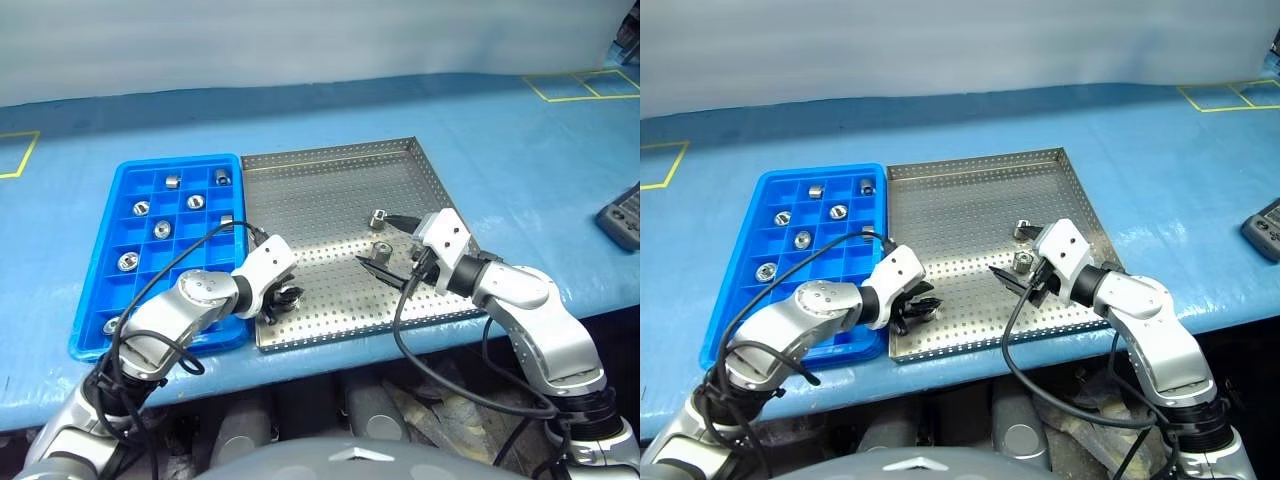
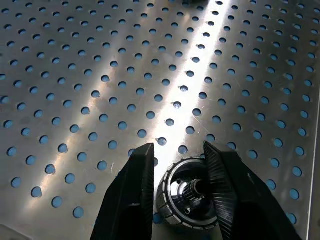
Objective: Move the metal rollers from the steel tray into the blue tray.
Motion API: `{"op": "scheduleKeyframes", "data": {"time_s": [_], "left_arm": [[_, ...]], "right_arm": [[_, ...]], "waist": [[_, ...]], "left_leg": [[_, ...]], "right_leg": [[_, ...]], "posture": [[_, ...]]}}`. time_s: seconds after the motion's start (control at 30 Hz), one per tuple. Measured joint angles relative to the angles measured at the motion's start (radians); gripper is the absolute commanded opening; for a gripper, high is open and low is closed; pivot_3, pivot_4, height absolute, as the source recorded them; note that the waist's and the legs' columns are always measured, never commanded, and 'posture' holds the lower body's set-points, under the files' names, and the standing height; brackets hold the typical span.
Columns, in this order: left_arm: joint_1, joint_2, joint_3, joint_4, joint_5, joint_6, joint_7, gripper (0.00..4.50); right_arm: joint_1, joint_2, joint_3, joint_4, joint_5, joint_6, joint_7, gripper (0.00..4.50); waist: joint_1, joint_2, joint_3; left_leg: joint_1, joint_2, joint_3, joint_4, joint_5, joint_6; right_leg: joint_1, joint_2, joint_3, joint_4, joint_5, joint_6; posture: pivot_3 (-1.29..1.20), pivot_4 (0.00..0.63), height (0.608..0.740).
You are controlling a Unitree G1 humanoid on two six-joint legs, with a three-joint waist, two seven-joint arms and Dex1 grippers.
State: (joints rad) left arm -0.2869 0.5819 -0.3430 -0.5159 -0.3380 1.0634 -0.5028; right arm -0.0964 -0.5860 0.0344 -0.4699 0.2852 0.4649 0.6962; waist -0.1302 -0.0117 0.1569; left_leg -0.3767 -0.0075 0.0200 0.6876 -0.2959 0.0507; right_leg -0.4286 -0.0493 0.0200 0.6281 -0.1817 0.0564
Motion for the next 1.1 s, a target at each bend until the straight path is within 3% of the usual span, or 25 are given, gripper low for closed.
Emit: {"op": "scheduleKeyframes", "data": {"time_s": [0.2, 0.4, 0.57, 0.67, 0.77, 1.1], "left_arm": [[0.005, -0.073, 0.139, 0.001, -0.071, -0.003, -0.002, 1.68], [0.004, -0.044, 0.194, -0.019, -0.104, -0.002, -0.023, 1.68], [0.000, 0.060, 0.141, -0.094, -0.103, -0.021, -0.094, 1.68], [-0.021, 0.127, 0.092, -0.113, -0.091, -0.026, -0.123, 2.21], [-0.059, 0.185, 0.078, -0.114, -0.063, -0.026, -0.140, 3.19], [-0.229, 0.303, -0.058, -0.076, -0.001, -0.075, -0.288, 3.19]], "right_arm": [[-0.004, 0.002, 0.008, 0.010, -0.001, -0.004, 0.002, 4.50], [-0.004, 0.002, 0.017, 0.022, -0.002, -0.007, 0.003, 4.50], [-0.005, 0.002, 0.018, 0.025, -0.002, -0.009, 0.004, 4.50], [-0.006, 0.003, 0.019, 0.027, -0.002, -0.017, 0.004, 4.50], [-0.007, 0.005, 0.020, 0.033, -0.003, -0.021, 0.003, 4.50], [-0.013, 0.018, 0.035, 0.042, -0.004, -0.042, 0.003, 4.50]], "waist": [[0.010, 0.000, 0.000], [0.011, 0.000, 0.000], [0.012, 0.000, 0.000], [0.012, 0.000, 0.000], [0.012, -0.001, 0.000], [0.014, -0.001, 0.001]], "left_leg": [[-0.001, -0.001, 0.000, 0.000, 0.000, 0.001], [-0.001, -0.001, 0.000, 0.000, -0.001, 0.001], [-0.001, -0.001, 0.001, 0.000, -0.001, 0.001], [-0.001, -0.001, 0.001, 0.001, -0.001, 0.001], [-0.001, -0.001, 0.001, 0.001, -0.001, 0.001], [-0.002, -0.001, 0.001, 0.001, -0.001, 0.002]], "right_leg": [[0.000, -0.001, 0.000, -0.001, 0.003, -0.004], [0.000, -0.001, 0.000, -0.001, 0.003, -0.004], [0.000, -0.001, 0.000, -0.001, 0.003, -0.004], [0.000, -0.001, 0.000, -0.001, 0.003, -0.004], [0.000, -0.001, 0.000, -0.001, 0.001, 0.000], [0.000, -0.001, 0.000, -0.001, 0.002, -0.001]], "posture": [[-0.22, 0.150, 0.740], [-0.22, 0.150, 0.740], [-0.21, 0.150, 0.740], [-0.21, 0.150, 0.740], [-0.20, 0.150, 0.740], [-0.21, 0.150, 0.740]]}}
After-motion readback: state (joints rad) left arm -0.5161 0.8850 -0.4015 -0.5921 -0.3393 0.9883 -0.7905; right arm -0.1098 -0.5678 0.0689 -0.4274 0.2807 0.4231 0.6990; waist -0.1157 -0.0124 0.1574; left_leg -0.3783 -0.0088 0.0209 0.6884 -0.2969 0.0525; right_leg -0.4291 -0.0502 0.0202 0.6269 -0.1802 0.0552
